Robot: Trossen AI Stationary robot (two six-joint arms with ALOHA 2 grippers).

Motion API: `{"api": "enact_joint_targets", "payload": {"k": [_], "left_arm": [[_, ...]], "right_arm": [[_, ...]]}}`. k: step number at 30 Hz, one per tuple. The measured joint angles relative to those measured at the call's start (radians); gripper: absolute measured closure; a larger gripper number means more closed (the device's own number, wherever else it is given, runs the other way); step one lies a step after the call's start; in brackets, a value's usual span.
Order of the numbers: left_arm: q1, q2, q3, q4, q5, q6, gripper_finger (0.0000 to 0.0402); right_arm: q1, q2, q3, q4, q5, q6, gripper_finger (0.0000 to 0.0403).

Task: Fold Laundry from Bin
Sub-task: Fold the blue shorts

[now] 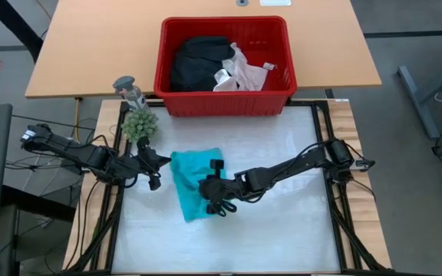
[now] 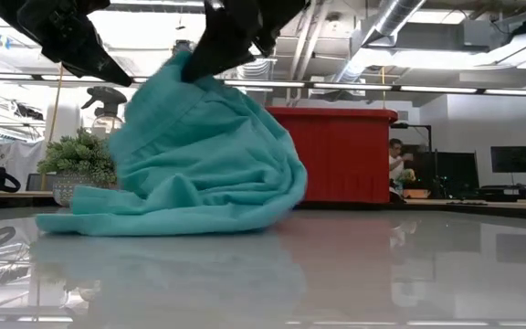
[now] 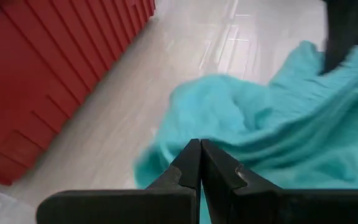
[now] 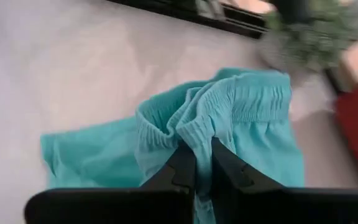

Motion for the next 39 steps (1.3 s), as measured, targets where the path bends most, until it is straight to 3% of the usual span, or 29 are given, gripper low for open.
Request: {"api": "enact_joint_targets", "payload": {"k": [7, 10, 13, 20, 24, 28, 30, 39], "left_arm": [[0.0, 0.0, 0.0, 0.0, 0.0, -0.032, 0.0402], [0.0, 0.0, 0.0, 0.005, 0.0, -0.04, 0.0402], [0.0, 0.003, -0.013, 0.057, 0.0, -0.057, 0.0402], [0.0, 0.037, -0.166, 0.386, 0.034, 0.0, 0.0401], [0.0, 0.083, -0.24, 0.553, 0.067, -0.003, 0.0401], [0.001, 0.134, -0.279, 0.67, 0.076, -0.002, 0.0401], [0.001, 0.161, -0.279, 0.684, 0.062, 0.006, 0.0401], [0.001, 0.328, -0.279, 0.794, 0.053, 0.004, 0.0401]], "right_arm": [[0.002, 0.02, 0.001, -0.014, -0.276, 0.065, 0.0341], [0.01, 0.04, 0.0, -0.027, -0.343, 0.096, 0.0325], [0.03, 0.043, 0.0, -0.039, -0.355, 0.112, 0.0291], [0.1, 0.034, 0.0, -0.053, -0.356, 0.155, 0.0186], [0.145, 0.027, 0.001, -0.045, -0.234, 0.15, 0.0172], [0.148, 0.026, 0.001, 0.023, 0.055, 0.128, 0.0191], [0.123, 0.029, 0.001, 0.046, 0.14, 0.128, 0.0213], [0.068, 0.093, -0.001, 0.059, 0.105, 0.188, 0.0382]]}}
